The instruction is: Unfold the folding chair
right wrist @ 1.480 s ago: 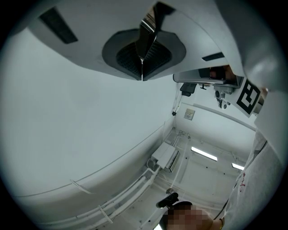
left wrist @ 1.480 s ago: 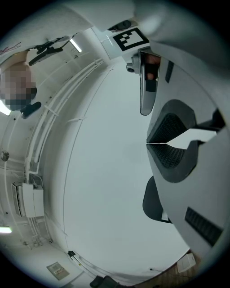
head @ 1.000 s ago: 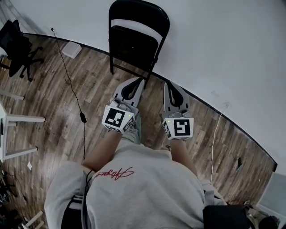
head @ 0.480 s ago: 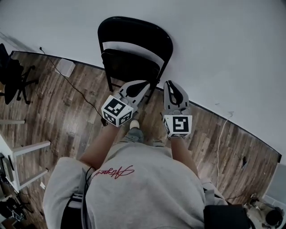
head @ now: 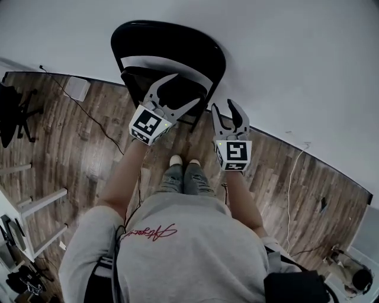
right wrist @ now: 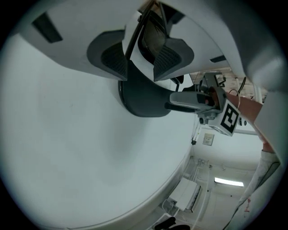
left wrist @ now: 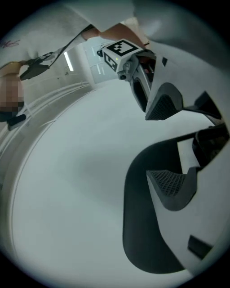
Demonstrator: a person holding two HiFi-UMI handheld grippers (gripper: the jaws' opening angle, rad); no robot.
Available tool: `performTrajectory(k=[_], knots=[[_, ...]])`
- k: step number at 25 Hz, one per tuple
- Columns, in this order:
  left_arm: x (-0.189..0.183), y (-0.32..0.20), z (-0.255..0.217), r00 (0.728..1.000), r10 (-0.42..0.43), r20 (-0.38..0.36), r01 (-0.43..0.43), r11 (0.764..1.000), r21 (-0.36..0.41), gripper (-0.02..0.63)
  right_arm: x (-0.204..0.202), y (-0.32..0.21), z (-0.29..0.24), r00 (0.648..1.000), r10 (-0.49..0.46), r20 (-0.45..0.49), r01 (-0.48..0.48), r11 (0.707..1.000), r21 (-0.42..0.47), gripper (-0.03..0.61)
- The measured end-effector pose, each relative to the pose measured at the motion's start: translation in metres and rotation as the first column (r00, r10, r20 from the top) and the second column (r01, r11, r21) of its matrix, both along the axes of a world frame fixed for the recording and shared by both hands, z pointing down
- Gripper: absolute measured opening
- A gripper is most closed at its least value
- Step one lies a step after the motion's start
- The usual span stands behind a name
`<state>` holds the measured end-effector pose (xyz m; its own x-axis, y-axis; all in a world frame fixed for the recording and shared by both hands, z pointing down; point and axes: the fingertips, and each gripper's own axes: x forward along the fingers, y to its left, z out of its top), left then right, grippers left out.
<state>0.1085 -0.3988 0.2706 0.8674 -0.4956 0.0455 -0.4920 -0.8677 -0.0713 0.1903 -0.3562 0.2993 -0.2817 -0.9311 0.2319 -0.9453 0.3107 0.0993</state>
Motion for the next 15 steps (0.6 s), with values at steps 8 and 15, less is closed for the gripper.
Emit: performTrajectory(k=[8, 15], knots=[[-0.021, -0.068, 0.139, 0.701, 0.273, 0.659, -0.245, 0.96, -0.137, 0.344, 0.025, -0.06, 0.069, 0.998, 0.058, -0.028, -0.061, 0.991, -0.118, 0.176], [-0.014, -0.059, 0.203, 0.267, 0.499, 0.825, -0.445, 0.823, -0.354, 0.342, 0.023, -0.097, 0.116, 0.997, 0.07, -0.037, -0.077, 0.97, -0.232, 0.181]])
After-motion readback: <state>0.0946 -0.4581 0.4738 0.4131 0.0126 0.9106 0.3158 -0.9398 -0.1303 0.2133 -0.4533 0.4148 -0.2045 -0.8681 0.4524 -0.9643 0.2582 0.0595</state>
